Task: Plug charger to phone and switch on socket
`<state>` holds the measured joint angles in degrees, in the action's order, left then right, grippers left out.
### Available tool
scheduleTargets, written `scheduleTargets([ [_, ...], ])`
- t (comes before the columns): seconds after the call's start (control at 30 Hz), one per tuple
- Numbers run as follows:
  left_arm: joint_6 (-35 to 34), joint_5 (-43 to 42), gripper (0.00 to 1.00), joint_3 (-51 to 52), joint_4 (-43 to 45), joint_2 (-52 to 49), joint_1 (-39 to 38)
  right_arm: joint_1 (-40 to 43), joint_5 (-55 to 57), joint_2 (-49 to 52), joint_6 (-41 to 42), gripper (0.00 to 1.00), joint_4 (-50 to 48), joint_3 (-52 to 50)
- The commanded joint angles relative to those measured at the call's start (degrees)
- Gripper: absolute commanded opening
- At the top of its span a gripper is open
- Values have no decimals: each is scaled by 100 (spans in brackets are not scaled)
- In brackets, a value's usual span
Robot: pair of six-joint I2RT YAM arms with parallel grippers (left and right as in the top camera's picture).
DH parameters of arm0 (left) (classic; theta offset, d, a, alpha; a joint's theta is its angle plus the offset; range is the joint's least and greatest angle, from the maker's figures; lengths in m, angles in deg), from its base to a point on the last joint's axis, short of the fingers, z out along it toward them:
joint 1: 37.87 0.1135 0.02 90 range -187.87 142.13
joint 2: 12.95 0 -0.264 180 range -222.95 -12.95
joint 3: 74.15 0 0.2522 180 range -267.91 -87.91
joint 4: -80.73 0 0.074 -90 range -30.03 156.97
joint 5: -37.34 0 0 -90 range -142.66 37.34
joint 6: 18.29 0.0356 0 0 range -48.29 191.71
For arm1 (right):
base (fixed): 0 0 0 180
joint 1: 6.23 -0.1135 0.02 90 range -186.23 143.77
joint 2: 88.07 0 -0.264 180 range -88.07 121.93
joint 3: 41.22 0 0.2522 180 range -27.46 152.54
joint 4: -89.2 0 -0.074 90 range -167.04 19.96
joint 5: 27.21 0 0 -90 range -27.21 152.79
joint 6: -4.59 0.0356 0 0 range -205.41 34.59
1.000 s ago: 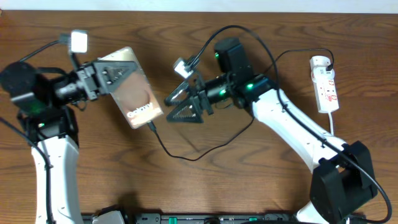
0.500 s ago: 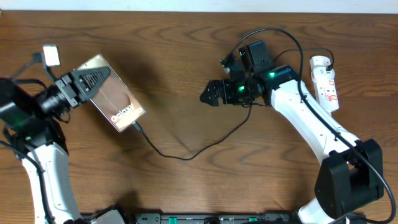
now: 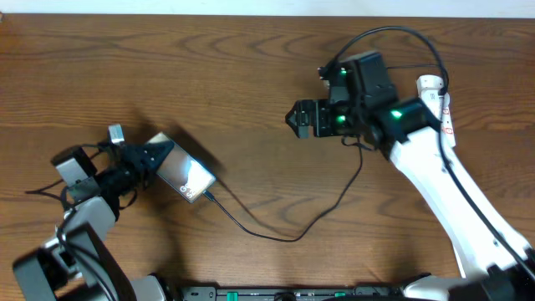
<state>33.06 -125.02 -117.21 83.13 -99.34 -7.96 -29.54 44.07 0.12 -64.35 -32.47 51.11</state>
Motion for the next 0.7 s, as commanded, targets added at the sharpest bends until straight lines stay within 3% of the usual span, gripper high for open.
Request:
scheduleTargets([
  [0.0,570,813,7,-39,-227,-398,-76,-4,197,-555,-28,99,170,55],
  [0.13,590,1971,7,-39,-704,-538,-221,-2,214,-844,-142,99,407,55],
  [0.4,697,3429,7,-39,-1351,-535,-476,-4,345,-944,-181,99,774,52],
  [0.67,780,3447,7,-39,-1539,-535,-476,-4,343,-944,-181,99,866,52],
])
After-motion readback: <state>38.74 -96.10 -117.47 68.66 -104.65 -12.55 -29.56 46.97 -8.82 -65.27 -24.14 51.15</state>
